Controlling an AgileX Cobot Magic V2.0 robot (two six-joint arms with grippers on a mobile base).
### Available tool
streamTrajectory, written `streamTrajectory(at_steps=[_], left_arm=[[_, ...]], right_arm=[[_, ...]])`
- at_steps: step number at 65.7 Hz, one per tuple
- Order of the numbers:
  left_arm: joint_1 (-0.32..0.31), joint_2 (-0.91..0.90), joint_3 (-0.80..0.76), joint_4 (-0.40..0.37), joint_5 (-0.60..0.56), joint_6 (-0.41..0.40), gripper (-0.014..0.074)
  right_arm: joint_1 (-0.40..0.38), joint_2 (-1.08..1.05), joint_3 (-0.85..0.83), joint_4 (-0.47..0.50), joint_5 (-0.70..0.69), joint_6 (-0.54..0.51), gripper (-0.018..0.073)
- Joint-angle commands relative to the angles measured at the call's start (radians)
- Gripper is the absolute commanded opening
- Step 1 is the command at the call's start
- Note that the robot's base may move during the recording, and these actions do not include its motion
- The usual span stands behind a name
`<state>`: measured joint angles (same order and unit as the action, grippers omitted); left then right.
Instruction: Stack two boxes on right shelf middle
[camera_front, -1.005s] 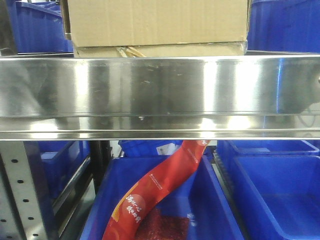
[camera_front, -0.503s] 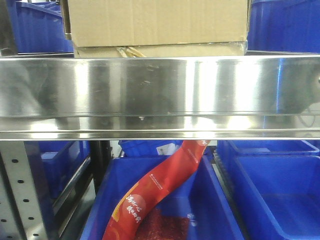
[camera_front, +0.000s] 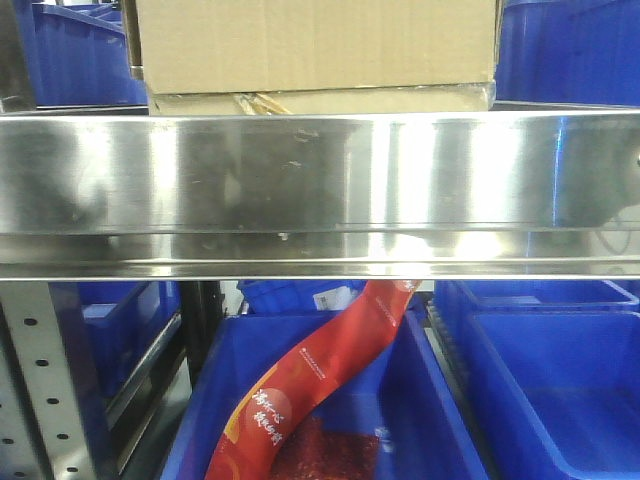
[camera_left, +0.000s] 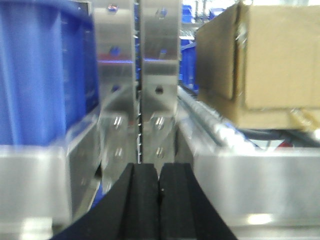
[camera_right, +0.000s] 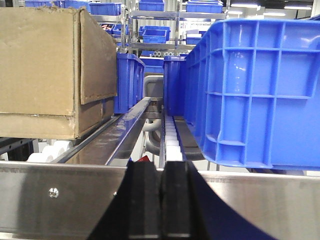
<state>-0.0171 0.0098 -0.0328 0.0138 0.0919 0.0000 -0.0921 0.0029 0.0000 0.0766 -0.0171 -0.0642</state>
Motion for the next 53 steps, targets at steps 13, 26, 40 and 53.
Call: streamTrajectory(at_steps=[13, 26, 40, 53], left_arm=[[0.0, -0.01, 0.033, -0.014, -0.071, 0.0, -0.01], [0.0, -0.01, 0.033, -0.014, -0.073, 0.0, -0.01], [0.0, -0.01, 0.033, -0.014, -0.073, 0.0, -0.01], [0.0, -0.01, 0.033, -0.014, -0.073, 0.0, -0.01]], right_arm=[[-0.005, -0.003, 0.0, 0.003, -0.014, -0.006, -0.0162], [-0.005, -0.003, 0.0, 0.003, -0.014, -0.006, -0.0162], [-0.005, -0.003, 0.0, 0.003, -0.014, -0.006, -0.0162], [-0.005, -0.003, 0.0, 0.003, -0.014, -0.006, -0.0162]])
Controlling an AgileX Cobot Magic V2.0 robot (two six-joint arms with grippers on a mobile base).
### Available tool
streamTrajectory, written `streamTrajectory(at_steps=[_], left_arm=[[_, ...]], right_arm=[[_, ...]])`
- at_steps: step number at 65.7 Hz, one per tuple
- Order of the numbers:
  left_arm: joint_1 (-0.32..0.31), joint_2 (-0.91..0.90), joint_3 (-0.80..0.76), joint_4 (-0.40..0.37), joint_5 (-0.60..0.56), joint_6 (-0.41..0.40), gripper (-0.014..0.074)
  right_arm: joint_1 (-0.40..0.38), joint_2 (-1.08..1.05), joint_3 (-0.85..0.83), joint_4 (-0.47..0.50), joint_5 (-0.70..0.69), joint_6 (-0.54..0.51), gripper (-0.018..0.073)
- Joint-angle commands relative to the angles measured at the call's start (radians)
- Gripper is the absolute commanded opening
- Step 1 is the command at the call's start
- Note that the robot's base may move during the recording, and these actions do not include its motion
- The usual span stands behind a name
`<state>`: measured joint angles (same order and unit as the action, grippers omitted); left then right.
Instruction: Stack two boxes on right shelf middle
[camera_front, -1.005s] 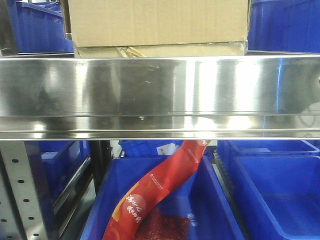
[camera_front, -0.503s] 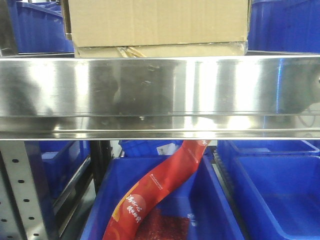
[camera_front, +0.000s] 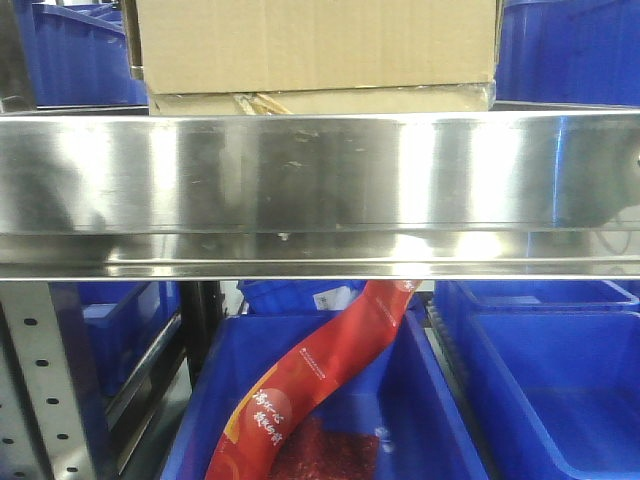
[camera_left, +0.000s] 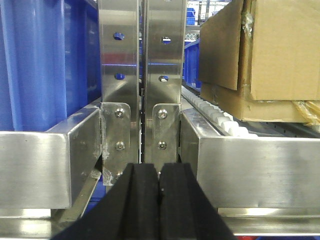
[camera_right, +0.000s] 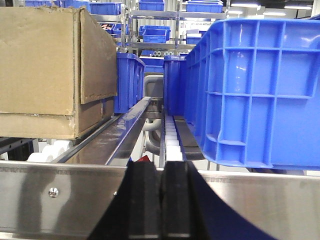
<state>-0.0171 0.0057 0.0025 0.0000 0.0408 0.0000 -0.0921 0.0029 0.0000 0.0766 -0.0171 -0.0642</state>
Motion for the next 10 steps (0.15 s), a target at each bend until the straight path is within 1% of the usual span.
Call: streamTrajectory(at_steps=[1, 10], left_arm=[[0.0, -0.006, -0.002, 0.0, -0.022, 0.0, -0.01], [0.0, -0.006, -0.002, 0.0, -0.022, 0.0, -0.01]], right_arm=[[-0.005, -0.003, 0.0, 0.003, -0.014, -0.006, -0.0162], [-0.005, -0.003, 0.0, 0.003, -0.014, -0.006, -0.0162]])
